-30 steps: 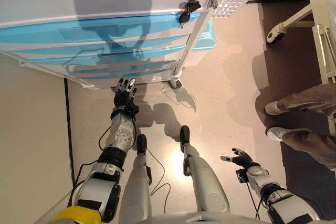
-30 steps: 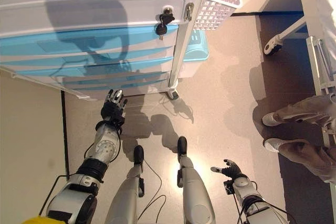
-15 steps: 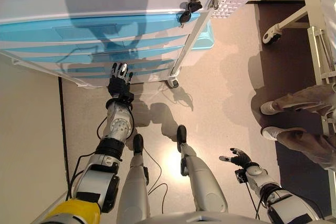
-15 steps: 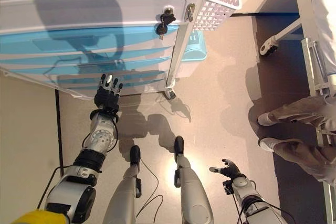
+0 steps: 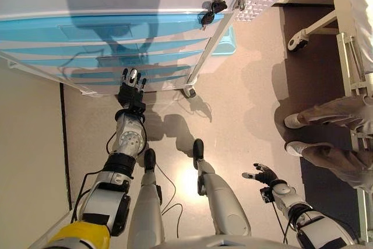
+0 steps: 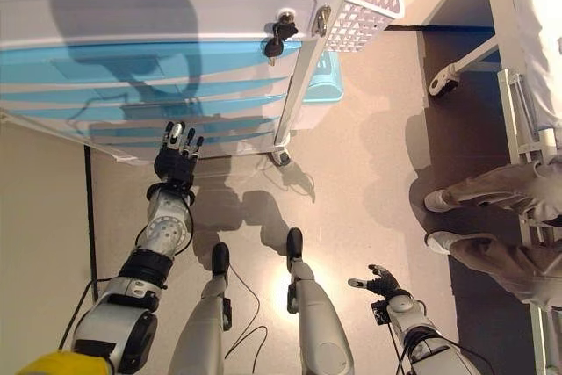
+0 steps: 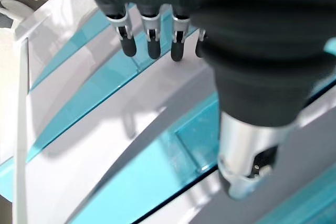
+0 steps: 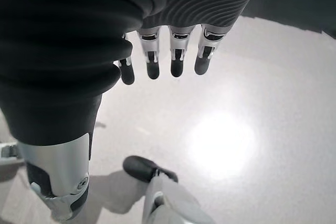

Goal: Open the drawer and pick up the medicine

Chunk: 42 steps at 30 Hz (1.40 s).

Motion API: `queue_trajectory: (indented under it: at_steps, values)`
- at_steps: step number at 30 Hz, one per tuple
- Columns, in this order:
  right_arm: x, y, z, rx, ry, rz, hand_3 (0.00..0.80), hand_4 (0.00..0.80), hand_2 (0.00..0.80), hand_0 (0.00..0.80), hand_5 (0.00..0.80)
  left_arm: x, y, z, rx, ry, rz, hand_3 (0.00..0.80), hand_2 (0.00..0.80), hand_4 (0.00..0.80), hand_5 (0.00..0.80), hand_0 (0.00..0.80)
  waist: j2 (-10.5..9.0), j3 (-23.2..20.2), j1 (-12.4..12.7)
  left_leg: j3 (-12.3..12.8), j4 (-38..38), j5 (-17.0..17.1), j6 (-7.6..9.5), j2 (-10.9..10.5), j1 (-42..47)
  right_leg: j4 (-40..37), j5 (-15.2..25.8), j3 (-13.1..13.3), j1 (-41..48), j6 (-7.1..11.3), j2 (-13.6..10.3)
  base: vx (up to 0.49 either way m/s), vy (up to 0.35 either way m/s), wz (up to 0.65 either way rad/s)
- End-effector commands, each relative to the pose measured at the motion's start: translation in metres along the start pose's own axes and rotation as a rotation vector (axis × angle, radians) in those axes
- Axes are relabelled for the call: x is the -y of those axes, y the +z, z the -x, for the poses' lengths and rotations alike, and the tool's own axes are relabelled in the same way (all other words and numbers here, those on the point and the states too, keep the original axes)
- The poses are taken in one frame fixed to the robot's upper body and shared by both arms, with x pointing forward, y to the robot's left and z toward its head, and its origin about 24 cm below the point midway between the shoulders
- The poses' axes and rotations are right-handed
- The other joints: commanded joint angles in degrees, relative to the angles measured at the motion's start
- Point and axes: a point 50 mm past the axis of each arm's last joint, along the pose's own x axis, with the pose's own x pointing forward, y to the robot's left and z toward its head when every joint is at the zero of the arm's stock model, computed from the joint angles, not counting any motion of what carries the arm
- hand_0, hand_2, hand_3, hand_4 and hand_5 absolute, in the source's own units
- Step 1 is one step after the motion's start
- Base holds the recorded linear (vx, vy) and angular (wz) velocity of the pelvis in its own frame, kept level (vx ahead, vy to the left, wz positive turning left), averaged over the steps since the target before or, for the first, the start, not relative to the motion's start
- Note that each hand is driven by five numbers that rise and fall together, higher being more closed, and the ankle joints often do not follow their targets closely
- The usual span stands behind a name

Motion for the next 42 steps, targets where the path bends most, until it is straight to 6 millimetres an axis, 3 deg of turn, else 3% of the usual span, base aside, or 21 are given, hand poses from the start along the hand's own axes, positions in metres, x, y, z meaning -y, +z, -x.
queue_trajectory:
  at_steps: [1,42]
  values:
    - [-0.001,-0.009,0.002,-0.011,0.015,0.029,0.000,0.000,0.000,0.000,0.000,0.044,0.057,-0.018,0.223,-0.200,0.032,0.000,0.000,0.000,0.000,0.000,-1.33,-1.88,0.14,-2.47,3.12,-1.78,2.40,-2.42,-3.84,2.23,-1.11,-1.17,-1.30,3.39,-0.28,0.000,0.000,0.00]
    - [0.001,-0.021,0.005,-0.034,0.041,0.051,0.000,0.000,0.000,0.000,0.000,0.070,0.059,0.001,0.246,-0.419,0.093,0.000,0.000,0.000,0.000,0.000,-1.15,-1.39,1.26,-2.90,4.57,-2.26,2.59,-3.20,-4.14,2.53,-0.71,-1.65,-0.33,3.34,-0.84,0.000,0.000,0.00]
